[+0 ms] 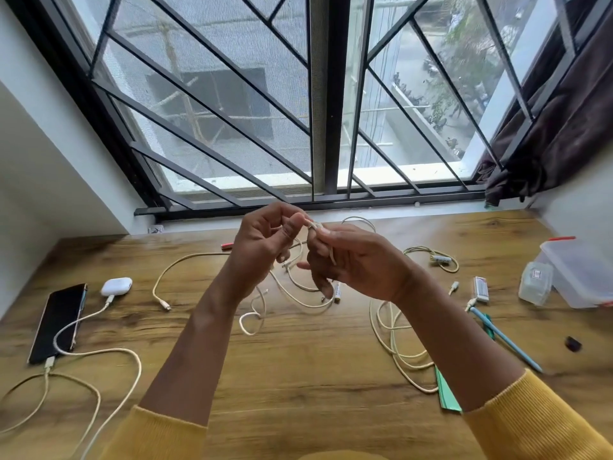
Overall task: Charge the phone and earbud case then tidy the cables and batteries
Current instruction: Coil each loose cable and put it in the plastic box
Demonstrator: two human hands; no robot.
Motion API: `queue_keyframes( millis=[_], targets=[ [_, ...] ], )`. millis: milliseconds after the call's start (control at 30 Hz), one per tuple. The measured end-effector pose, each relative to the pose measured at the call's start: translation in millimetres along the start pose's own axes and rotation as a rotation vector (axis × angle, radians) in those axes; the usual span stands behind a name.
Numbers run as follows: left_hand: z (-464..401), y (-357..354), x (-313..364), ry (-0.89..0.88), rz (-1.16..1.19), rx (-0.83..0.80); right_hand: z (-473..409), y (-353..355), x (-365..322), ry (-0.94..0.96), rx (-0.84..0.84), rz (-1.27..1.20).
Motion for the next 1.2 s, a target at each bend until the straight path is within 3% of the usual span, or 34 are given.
queue_keyframes(
  millis=[133,300,467,600,767,900,1033,1200],
  targets=[
    [3.5,-6.6,-1.2,-0.018,-0.034,0.100,-7.5,-1.1,-1.3,0.108,0.001,-0.077],
    [18.5,-29.5,-5.5,-0.053,-0.739,0.178,-12.4,8.7,-3.9,0.244,0.146,-0.370],
    [26.3,-42.0,3.0,-0.129,-0.838,0.151,-11.0,21.5,-0.1,0.256,0.319,-0.378],
    [23.5,-37.6,-3.1,-0.047,-0.837,0.050,-3.0,31.7,7.0,0.212,0.462,-0.240],
    [27.8,-36.3,-31.4,0.265,-0.291,-0.094,4.8,46.0,8.7,0.192,0.622,0.091],
    [26.7,-30.8,-33.9,0.251,-0.442,-0.150,4.7,49.0,16.0,0.099,0.654,0.410],
    [17.9,-14.3,-18.9,0.156,-0.734,-0.184,-1.7,49.2,30.5,0.020,0.598,0.583],
    [10.1,4.9,2.5,0.167,-0.899,-0.191,-4.8,47.6,40.7,-0.075,0.523,0.778]
  ],
)
Point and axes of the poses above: each hand's wrist, its own z-axis away from the middle knuckle, its own y-axis out of the back of the hand, x = y × z, the point moved 6 cm from there along -z, towards the middle knuckle, and after that the axes turned 5 degrees about -z, right-handed, at the moved point
